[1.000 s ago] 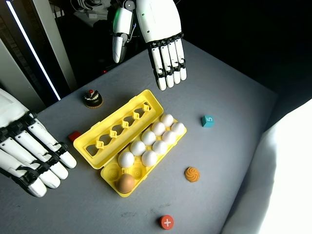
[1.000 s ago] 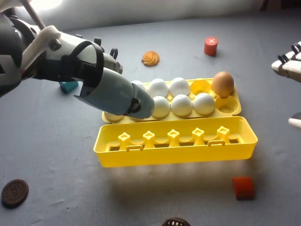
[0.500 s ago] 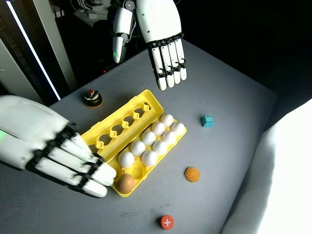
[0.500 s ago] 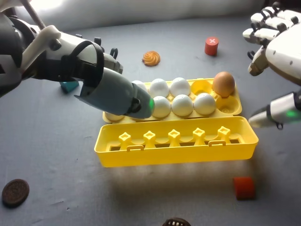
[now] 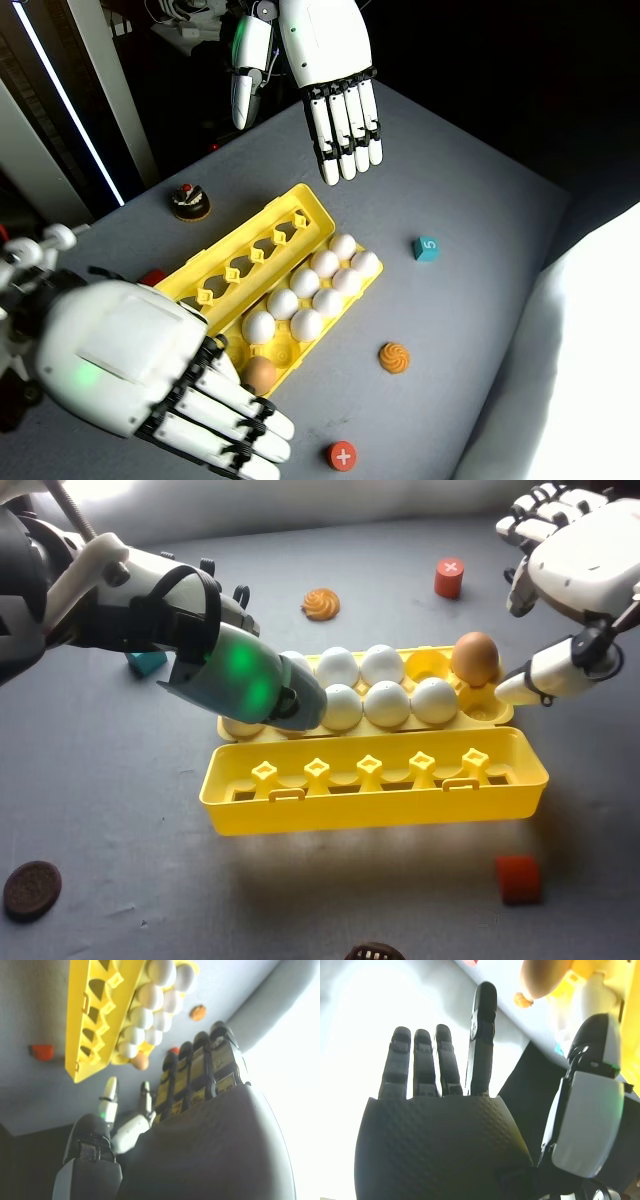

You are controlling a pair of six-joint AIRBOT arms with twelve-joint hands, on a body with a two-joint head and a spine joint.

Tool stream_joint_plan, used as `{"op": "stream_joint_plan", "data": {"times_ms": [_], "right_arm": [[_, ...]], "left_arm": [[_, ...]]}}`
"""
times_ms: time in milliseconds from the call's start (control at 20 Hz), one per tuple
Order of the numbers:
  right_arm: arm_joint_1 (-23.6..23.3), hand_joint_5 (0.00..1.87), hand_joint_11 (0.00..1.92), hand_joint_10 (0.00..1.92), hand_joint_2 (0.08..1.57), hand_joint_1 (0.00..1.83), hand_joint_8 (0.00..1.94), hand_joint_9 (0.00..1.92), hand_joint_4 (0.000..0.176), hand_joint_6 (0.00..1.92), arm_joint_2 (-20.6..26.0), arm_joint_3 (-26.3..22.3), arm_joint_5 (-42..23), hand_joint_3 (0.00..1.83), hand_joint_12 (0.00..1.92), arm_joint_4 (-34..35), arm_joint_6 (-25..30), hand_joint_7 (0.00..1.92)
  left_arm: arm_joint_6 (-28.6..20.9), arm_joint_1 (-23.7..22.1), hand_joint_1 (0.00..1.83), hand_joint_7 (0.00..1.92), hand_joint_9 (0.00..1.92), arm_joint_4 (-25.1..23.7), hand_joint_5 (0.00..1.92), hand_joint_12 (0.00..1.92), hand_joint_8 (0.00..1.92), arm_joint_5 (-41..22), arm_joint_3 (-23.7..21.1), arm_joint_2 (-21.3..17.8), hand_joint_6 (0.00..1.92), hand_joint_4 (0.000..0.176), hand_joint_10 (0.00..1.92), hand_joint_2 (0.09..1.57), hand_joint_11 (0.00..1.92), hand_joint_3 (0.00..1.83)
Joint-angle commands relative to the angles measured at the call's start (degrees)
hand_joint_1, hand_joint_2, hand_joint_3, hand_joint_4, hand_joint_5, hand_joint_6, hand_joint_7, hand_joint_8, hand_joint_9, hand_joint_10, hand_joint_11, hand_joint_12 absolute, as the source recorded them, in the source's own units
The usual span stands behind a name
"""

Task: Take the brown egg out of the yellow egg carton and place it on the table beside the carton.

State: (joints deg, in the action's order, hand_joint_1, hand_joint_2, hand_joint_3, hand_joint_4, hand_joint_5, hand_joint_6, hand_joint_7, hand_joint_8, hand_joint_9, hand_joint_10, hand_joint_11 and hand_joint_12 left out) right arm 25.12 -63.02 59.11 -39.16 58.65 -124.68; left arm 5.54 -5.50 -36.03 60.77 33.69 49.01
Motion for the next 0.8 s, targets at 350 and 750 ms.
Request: {"op": "stream_joint_plan", "data": {"times_ms": [350, 750], "right_arm": [[-0.6, 0.90, 0.00, 0.00, 0.77, 0.76, 0.00, 0.00, 0.005, 0.01, -6.4, 7.8, -2.9, 0.00, 0.00, -5.7, 3.6, 0.09], [0.1, 1.00, 0.00, 0.00, 0.78, 0.89, 0.01, 0.00, 0.000, 0.03, -9.2, 11.0, -2.4, 0.00, 0.00, -5.9, 4.2, 0.08]], "left_arm": [[0.0, -0.7, 0.00, 0.01, 0.00, -3.6, 0.02, 0.00, 0.00, -2.5, 0.2, -0.3, 0.01, 0.000, 0.00, 1.19, 0.00, 0.01], [0.2, -0.6, 0.00, 0.07, 0.04, -3.5, 0.08, 0.01, 0.02, -2.5, 0.1, -0.4, 0.02, 0.000, 0.01, 1.19, 0.01, 0.00]]}}
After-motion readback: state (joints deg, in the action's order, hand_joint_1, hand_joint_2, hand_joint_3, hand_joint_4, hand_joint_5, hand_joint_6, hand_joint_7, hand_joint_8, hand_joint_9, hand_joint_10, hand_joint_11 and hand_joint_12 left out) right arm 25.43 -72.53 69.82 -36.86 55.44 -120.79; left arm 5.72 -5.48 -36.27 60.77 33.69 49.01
